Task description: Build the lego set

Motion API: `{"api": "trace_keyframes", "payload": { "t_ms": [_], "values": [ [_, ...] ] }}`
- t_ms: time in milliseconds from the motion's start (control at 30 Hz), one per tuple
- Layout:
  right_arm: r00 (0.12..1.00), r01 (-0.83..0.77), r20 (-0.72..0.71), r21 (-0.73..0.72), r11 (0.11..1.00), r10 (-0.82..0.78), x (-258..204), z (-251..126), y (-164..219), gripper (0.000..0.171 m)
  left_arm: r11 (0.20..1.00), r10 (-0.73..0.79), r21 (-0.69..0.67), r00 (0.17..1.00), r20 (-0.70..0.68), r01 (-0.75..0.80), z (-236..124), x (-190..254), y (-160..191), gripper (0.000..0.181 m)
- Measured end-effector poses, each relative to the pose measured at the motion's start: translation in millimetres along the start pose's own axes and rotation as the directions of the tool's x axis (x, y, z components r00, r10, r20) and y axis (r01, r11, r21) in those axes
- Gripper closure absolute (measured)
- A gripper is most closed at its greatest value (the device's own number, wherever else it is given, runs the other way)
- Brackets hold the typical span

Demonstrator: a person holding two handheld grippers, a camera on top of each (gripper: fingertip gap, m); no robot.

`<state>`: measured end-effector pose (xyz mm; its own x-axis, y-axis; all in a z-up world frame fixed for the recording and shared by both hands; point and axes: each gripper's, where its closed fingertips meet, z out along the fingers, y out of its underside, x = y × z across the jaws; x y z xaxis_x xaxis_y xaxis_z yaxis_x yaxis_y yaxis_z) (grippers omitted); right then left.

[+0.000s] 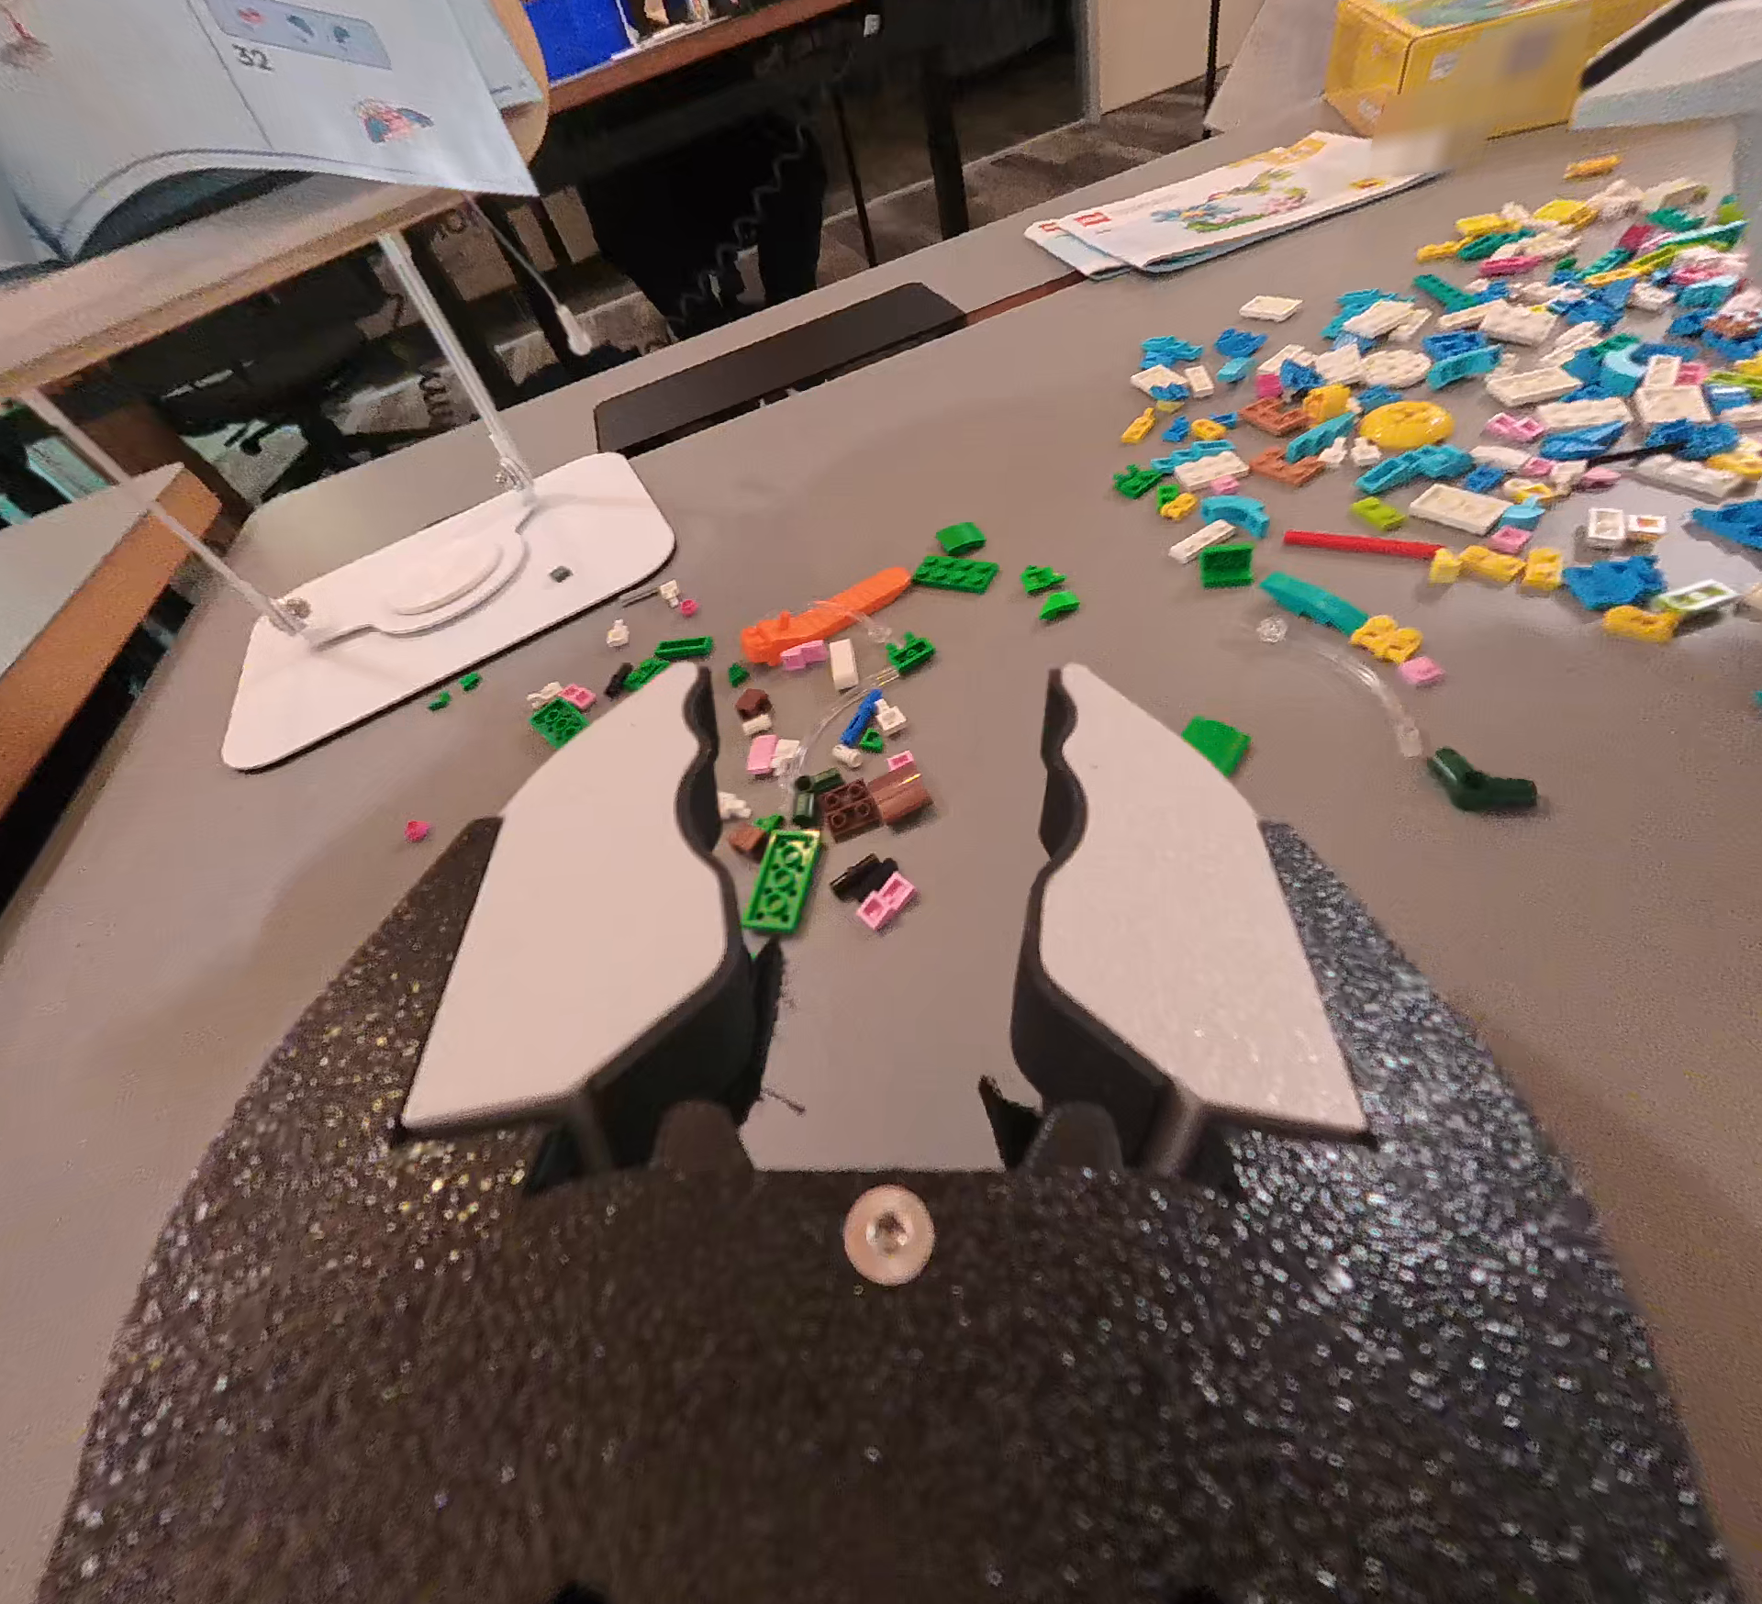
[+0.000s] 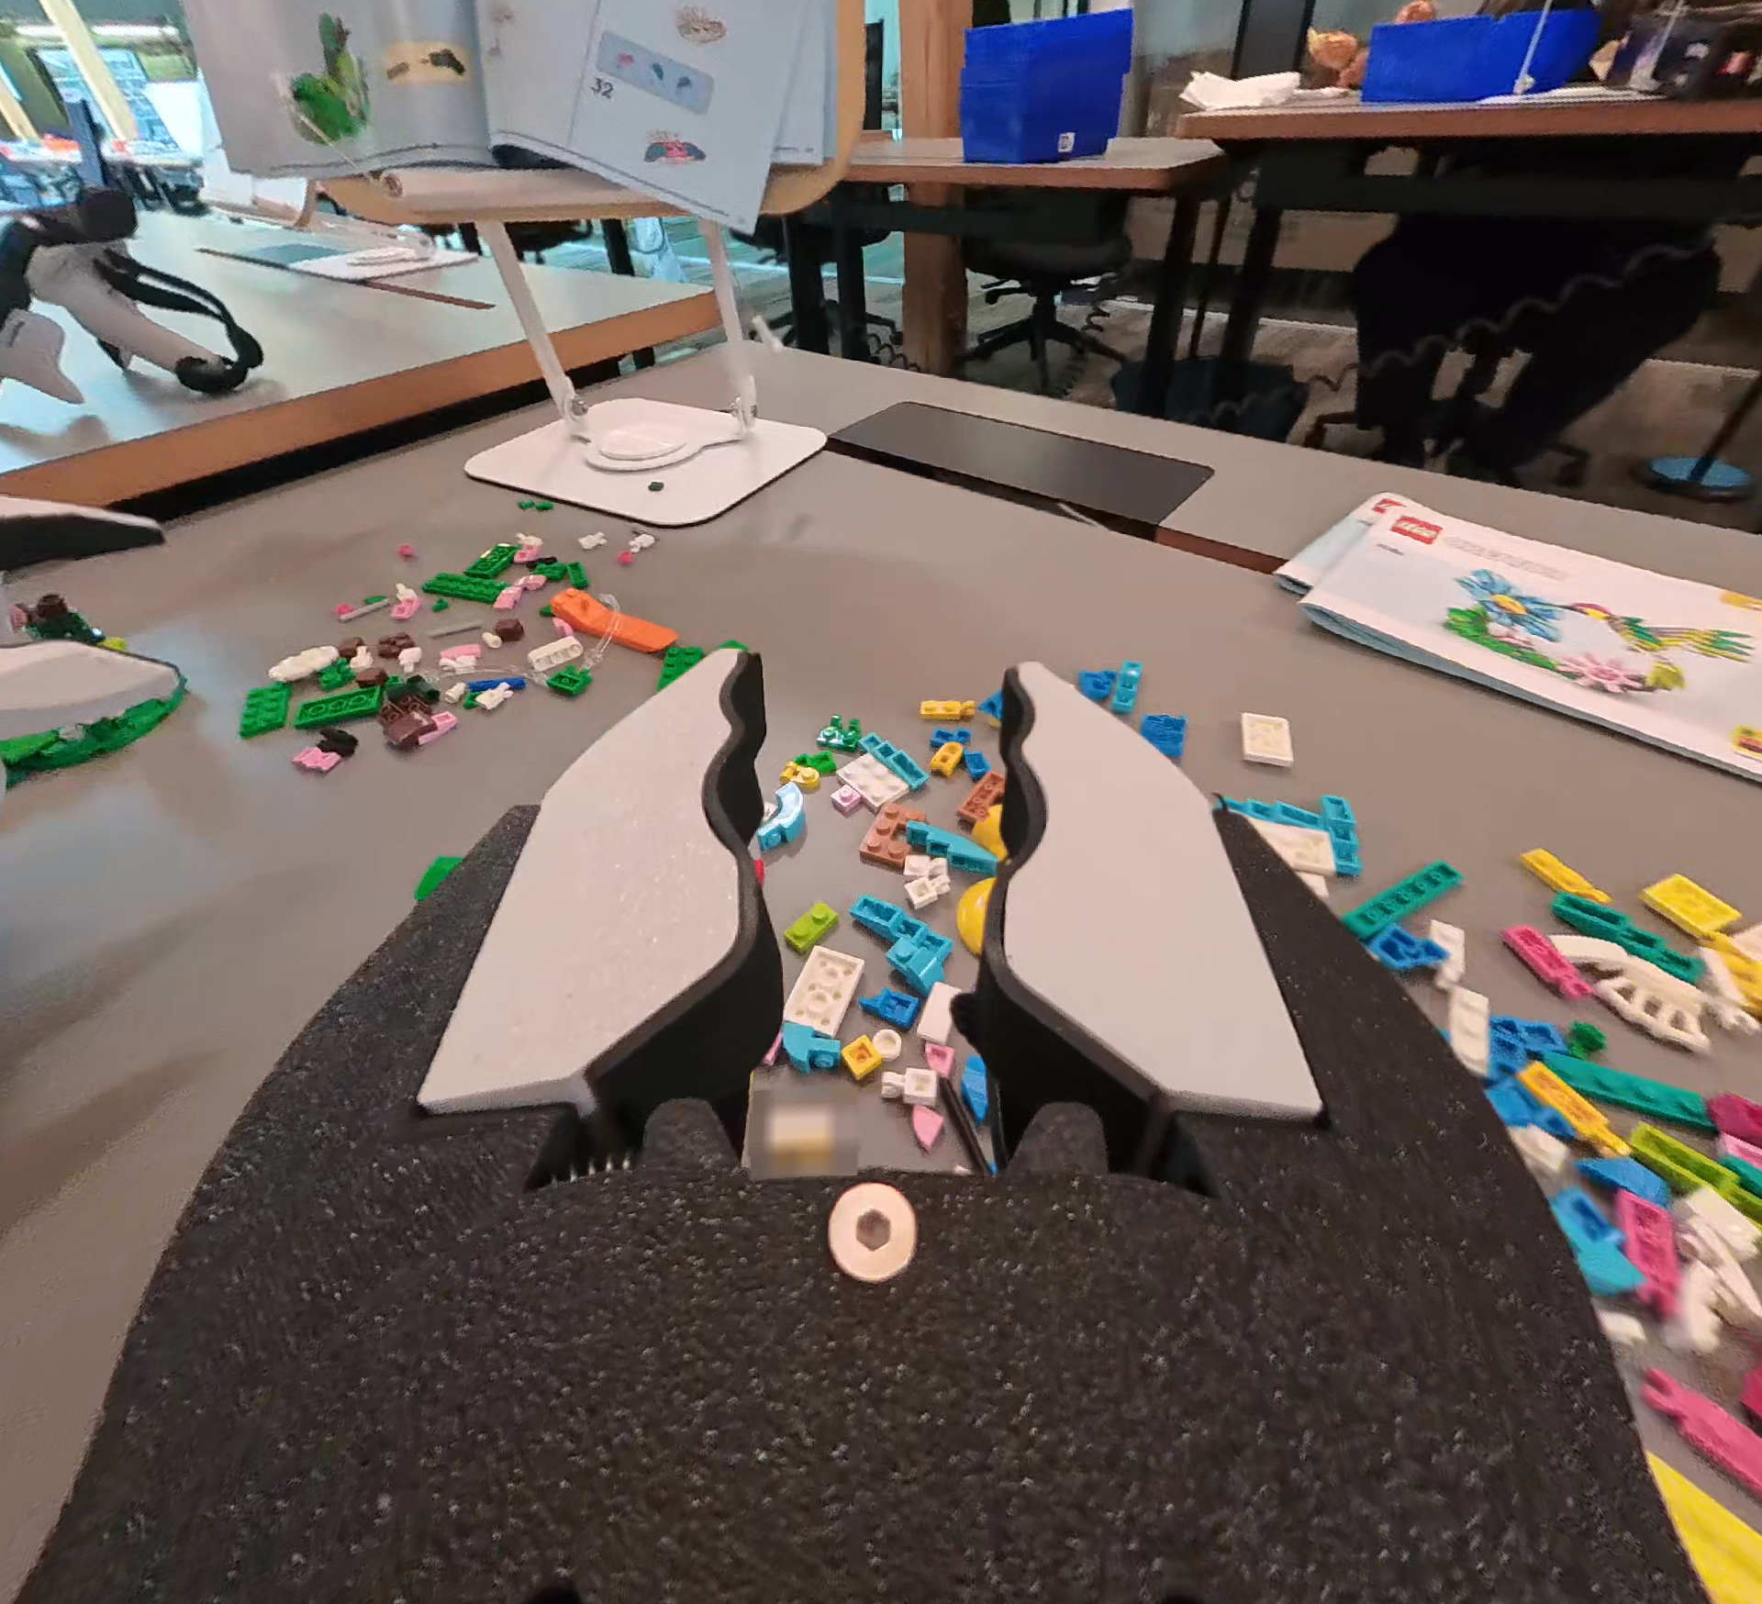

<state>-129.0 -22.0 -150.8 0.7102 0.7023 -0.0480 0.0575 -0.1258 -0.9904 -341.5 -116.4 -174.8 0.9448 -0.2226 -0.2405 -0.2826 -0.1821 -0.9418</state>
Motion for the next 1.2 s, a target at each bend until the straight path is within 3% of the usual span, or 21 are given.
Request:
{"api": "trace_keyframes", "payload": {
  "t_ms": [100, 167, 300, 433, 567, 700, 767, 867, 1067, 1200],
  "values": [
    [0.999, 0.034, 0.004, -0.035, 0.999, -0.034, -1.1, 5.2, 11.3, 0.127, 0.997, -0.058, 0.053, 0.998, -0.018, 0.059, -4.7, -1.3, 1.1, 0.118],
    [0.999, 0.05, 0.015, -0.052, 0.997, -0.05, -3.1, 7.6, 16.5, 0.128, 0.983, -0.164, 0.08, 0.986, -0.014, 0.165, -7.3, -6.4, 3.2, 0.109],
    [0.994, 0.049, 0.102, -0.055, 0.997, -0.043, -18.5, 11.1, 21.1, 0.132, 0.969, -0.242, 0.046, 0.97, -0.033, 0.244, -3.2, -8.8, 15.3, 0.102],
    [0.957, 0.128, 0.272, -0.072, 0.989, -0.104, -48.5, 10.8, 26.8, 0.137, 0.971, -0.202, 0.093, 0.965, -0.166, 0.219, -6.5, 11.3, 4.7, 0.117],
    [0.925, 0.301, 0.266, -0.071, 0.951, -0.273, -52.0, 9.4, 31.3, 0.144, 0.976, -0.118, 0.128, 0.918, -0.379, 0.178, -16.6, 45.6, -4.2, 0.157],
    [0.882, 0.383, 0.311, -0.037, 0.923, -0.353, -63.1, 8.3, 34.7, 0.151, 0.984, -0.061, 0.12, 0.886, -0.459, 0.13, -20.0, 61.7, -2.7, 0.17],
    [0.862, 0.408, 0.351, -0.056, 0.911, -0.365, -70.1, 7.8, 41.0, 0.161, 0.987, -0.045, 0.116, 0.887, -0.459, 0.11, -19.5, 63.8, -1.4, 0.181],
    [0.84, 0.408, 0.432, -0.101, 0.907, -0.329, -84.1, 6.5, 49.4, 0.171, 0.987, -0.062, 0.109, 0.908, -0.414, 0.117, -16.6, 57.5, -0.7, 0.181],
    [0.767, 0.468, 0.533, -0.081, 0.88, -0.358, -108.1, -0.9, 54.6, 0.171, 0.936, -0.248, 0.204, 0.948, -0.199, 0.288, -20.4, 1.2, -6.6, 0.181],
    [0.678, 0.509, 0.681, -0.162, 0.845, -0.278, -129.2, -13.5, 75.9, 0.164, 0.888, -0.36, 0.229, 0.912, -0.194, 0.399, -24.1, -16.9, -5.8, 0.181]
  ]
}}
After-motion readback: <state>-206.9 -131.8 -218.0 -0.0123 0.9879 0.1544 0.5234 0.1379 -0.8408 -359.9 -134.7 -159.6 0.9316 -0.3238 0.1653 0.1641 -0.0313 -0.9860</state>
